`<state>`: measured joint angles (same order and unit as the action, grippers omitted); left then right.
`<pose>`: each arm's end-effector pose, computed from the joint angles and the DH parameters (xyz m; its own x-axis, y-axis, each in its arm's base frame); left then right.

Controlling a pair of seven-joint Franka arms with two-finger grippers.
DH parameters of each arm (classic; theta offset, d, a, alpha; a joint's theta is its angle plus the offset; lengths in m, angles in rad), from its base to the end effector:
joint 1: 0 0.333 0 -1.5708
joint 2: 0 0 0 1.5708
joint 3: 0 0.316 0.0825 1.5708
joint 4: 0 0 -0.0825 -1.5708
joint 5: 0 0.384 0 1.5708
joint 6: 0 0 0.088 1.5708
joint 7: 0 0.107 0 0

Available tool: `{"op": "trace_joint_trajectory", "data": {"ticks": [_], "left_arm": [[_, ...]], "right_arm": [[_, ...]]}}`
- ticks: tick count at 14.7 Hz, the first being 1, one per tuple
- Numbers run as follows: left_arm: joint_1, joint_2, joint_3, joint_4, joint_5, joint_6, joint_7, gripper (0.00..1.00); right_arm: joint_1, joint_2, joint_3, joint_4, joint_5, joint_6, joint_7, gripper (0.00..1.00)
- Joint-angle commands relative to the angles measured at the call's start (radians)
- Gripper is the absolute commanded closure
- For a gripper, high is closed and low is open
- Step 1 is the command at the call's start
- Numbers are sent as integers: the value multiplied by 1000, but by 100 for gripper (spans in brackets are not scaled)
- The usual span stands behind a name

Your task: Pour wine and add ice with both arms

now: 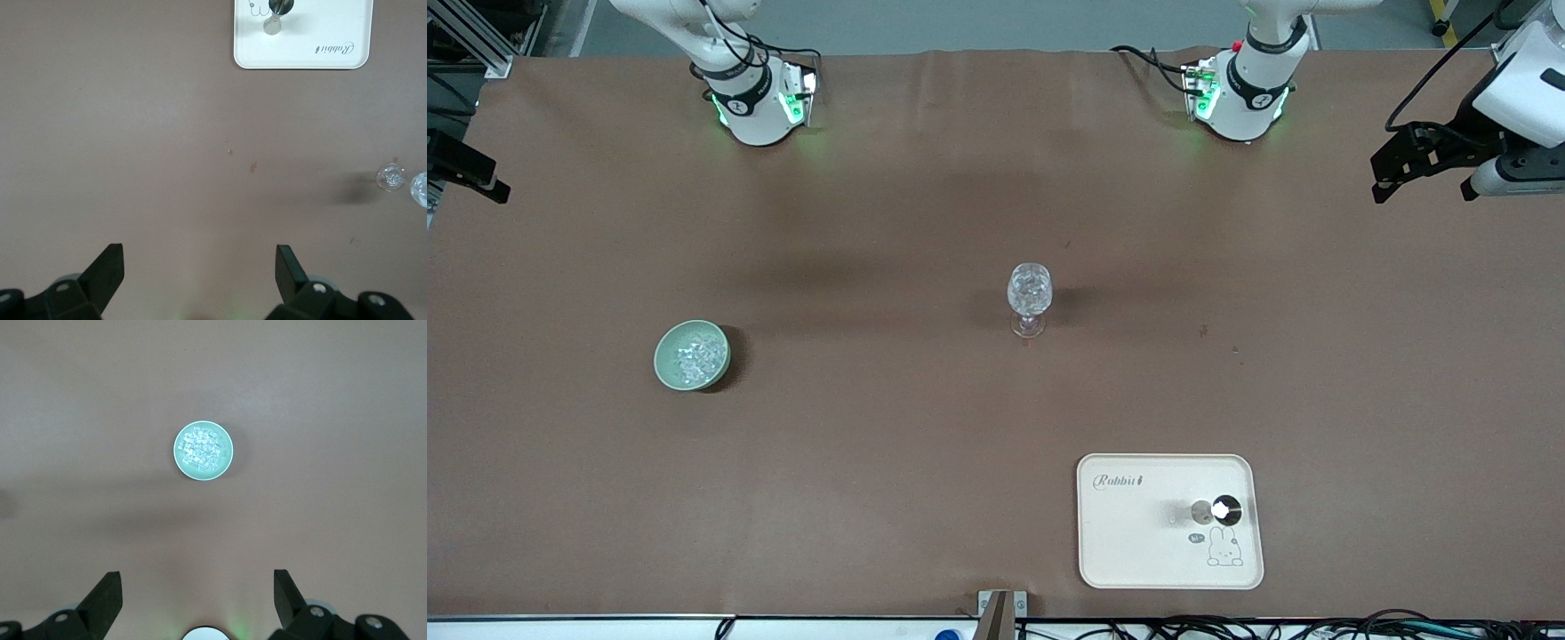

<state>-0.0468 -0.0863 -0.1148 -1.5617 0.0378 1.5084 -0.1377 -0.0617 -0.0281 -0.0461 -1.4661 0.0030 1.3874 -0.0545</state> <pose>0.5144 -0.0827 0.6694 0.9990 -0.0215 0.0387 -0.0198 -0.9989 -0.0426 0.5227 -0.0566 0.6725 0.9974 -0.0525 -0.0503 -0.0529 -0.9986 -0.0070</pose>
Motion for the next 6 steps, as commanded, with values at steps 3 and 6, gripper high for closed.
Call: {"op": "trace_joint_trajectory", "data": {"ticks": [3, 6], "left_arm": [[5, 0, 3, 8, -18, 0, 17, 0], [5, 0, 3, 8, -19, 0, 17, 0]], "right_arm": [[-13, -9, 19, -25, 3, 45, -12, 0], [2, -9, 20, -25, 2, 47, -12, 0]]}}
